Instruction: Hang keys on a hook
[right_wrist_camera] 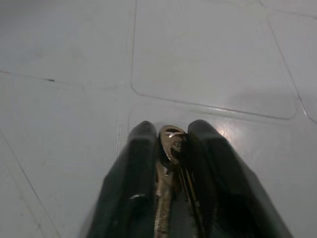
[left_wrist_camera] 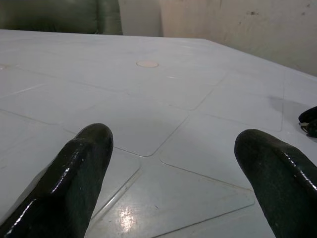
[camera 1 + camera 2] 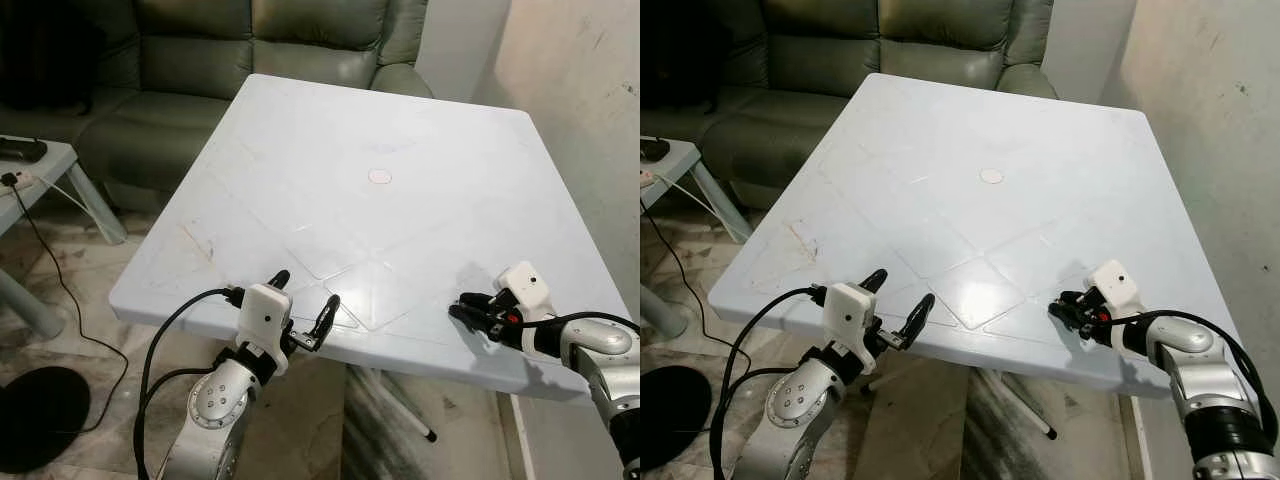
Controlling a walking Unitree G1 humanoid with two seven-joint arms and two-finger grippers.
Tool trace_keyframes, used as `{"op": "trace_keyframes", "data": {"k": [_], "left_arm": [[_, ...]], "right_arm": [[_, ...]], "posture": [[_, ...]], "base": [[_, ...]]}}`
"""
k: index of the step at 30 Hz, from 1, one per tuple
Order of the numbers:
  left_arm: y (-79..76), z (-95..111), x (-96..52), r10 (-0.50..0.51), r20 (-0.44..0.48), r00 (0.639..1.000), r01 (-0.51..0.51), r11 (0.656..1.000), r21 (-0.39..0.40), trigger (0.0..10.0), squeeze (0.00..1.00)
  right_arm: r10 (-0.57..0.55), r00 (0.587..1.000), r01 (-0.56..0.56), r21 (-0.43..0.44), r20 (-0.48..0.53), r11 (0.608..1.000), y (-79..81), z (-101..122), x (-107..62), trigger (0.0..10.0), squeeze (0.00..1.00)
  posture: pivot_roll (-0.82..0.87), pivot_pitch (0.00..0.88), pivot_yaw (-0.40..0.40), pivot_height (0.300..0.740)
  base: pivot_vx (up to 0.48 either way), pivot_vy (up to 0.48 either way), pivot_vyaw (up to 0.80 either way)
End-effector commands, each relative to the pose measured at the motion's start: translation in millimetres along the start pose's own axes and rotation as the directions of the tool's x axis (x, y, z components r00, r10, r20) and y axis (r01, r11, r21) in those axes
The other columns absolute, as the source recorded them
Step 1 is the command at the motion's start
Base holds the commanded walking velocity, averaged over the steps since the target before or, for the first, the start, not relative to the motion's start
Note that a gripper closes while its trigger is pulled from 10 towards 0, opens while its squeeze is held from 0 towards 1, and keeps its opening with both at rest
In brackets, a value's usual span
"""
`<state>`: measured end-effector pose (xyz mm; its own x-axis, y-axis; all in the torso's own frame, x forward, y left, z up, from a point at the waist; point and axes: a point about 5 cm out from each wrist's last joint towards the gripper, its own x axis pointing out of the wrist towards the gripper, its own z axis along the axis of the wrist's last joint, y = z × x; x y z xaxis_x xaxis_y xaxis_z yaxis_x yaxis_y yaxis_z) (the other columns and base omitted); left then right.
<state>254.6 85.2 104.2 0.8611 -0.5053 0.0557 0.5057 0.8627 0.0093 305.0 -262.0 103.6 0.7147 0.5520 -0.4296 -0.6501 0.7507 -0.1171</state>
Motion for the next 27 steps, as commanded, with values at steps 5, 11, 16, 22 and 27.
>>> {"op": "trace_keyframes", "data": {"k": [5, 11, 16, 22, 27], "left_arm": [[-1.0, 2.4, 0.1, 0.001, 0.004, 1.0, -0.001, 1.0, -0.001, 10.0, 0.0], [-1.8, 2.4, -0.1, -0.004, 0.005, 1.0, 0.004, 1.0, 0.0, 10.0, 0.0], [-2.2, 2.2, -0.3, -0.007, 0.003, 1.0, 0.007, 1.0, 0.001, 10.0, 0.0], [-2.2, 2.8, 0.0, -0.009, 0.006, 1.0, 0.009, 1.0, 0.004, 10.0, 0.0], [-2.3, 3.1, -0.7, -0.005, 0.008, 1.0, 0.005, 1.0, 0.003, 10.0, 0.0]], "right_arm": [[-0.014, 1.0, 0.014, 0.019, 0.001, 1.0, -3.4, -2.2, -1.5, 0.0, 0.0], [-0.058, 0.997, 0.057, 0.03, 0.053, 0.998, -7.5, 5.4, -0.5, 0.0, 0.0], [-0.1, 0.99, 0.097, 0.035, 0.095, 0.995, -11.8, 11.4, -0.4, 0.0, 0.0], [-0.185, 0.96, 0.164, 0.114, 0.21, 0.98, -19.9, 27.4, 0.8, 0.0, 0.0], [-0.211, 0.928, 0.147, 0.217, 0.308, 0.965, -20.7, 41.0, 1.5, 2.7, 0.0]], "posture": [[0.0, 0.105, -0.043, 0.74], [0.0, 0.097, -0.04, 0.74], [0.0, 0.095, -0.039, 0.74], [0.0, 0.093, -0.038, 0.74], [0.0, 0.099, -0.04, 0.74]], "base": [[0.0, 0.0, 0.0], [0.0, 0.0, 0.0], [0.0, 0.0, 0.0], [0.0, 0.0, 0.0], [0.0, 0.0, 0.0]]}}
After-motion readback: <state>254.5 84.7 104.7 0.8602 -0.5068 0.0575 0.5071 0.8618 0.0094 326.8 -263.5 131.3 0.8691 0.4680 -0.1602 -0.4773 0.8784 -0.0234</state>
